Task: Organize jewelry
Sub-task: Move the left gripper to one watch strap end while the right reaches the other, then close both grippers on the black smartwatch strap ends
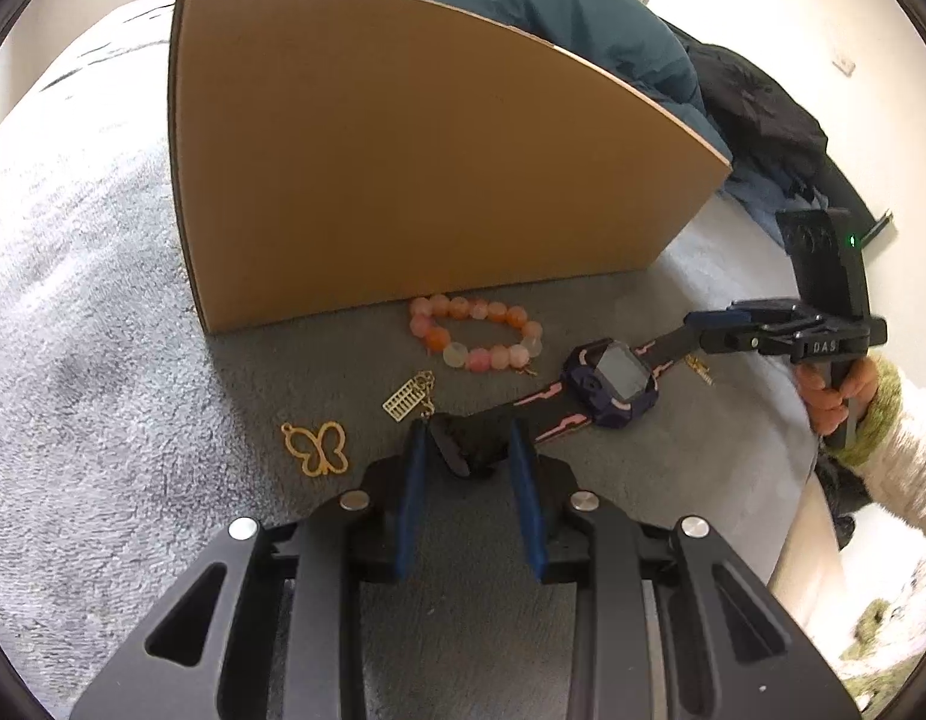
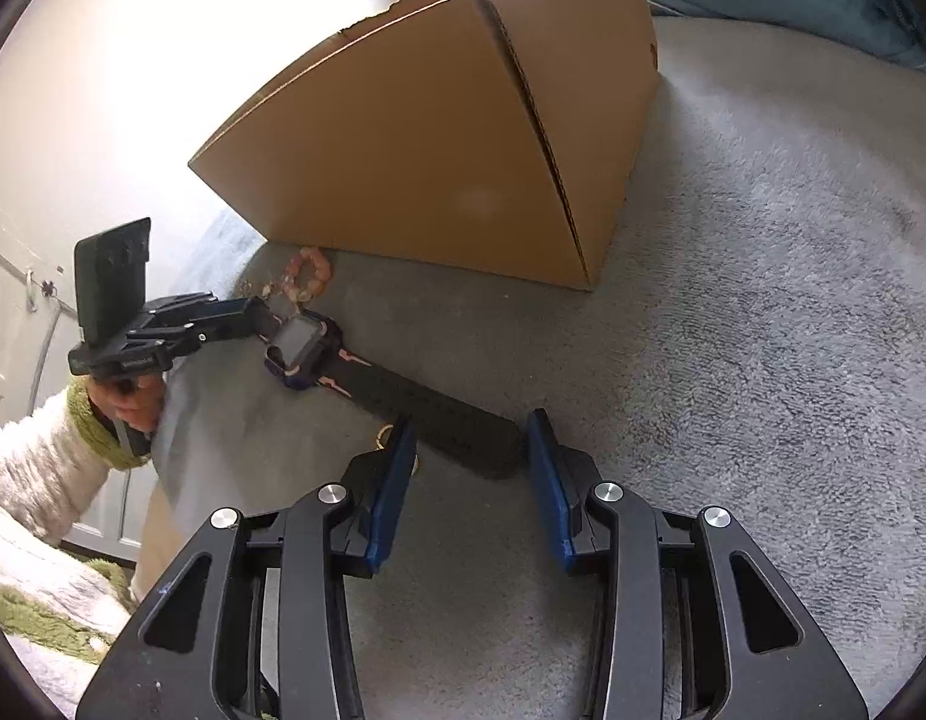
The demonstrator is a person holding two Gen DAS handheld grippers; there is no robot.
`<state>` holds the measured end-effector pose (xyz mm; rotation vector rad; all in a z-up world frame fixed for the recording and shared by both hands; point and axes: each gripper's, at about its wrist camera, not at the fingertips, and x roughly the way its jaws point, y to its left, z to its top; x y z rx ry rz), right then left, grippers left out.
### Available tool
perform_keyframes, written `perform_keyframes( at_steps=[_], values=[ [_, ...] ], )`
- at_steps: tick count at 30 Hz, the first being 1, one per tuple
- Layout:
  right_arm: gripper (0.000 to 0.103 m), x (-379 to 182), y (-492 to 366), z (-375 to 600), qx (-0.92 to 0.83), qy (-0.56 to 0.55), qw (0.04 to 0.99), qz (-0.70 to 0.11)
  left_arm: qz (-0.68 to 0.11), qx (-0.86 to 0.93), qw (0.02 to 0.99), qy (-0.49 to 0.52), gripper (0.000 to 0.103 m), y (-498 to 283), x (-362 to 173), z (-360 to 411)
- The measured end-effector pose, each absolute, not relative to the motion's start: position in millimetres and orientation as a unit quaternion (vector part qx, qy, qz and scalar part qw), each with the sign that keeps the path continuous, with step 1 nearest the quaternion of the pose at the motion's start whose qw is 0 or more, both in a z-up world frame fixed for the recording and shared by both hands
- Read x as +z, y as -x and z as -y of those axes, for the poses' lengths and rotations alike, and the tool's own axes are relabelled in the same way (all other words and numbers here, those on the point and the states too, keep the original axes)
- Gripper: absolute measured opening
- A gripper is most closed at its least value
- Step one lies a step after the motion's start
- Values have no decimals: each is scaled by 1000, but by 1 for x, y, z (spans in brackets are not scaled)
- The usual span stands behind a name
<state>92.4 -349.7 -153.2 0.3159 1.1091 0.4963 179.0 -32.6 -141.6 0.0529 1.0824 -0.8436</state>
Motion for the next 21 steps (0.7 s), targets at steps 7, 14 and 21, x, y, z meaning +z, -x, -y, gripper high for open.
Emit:
perform_keyframes(
  at_steps=[7,14,21],
  values=[
    [30,-150,-88,351,220,-137,818,-513,-484,-381,786,-51,26,-171,-138,41],
    [23,-146,-84,336,204,-75,834,-507,-456,-366,801,-124,21,-155,-134,58],
    [13,-144,-82,328,192,-38,847,-495,-433,-352,810,-179,15,-145,-133,70]
  ],
)
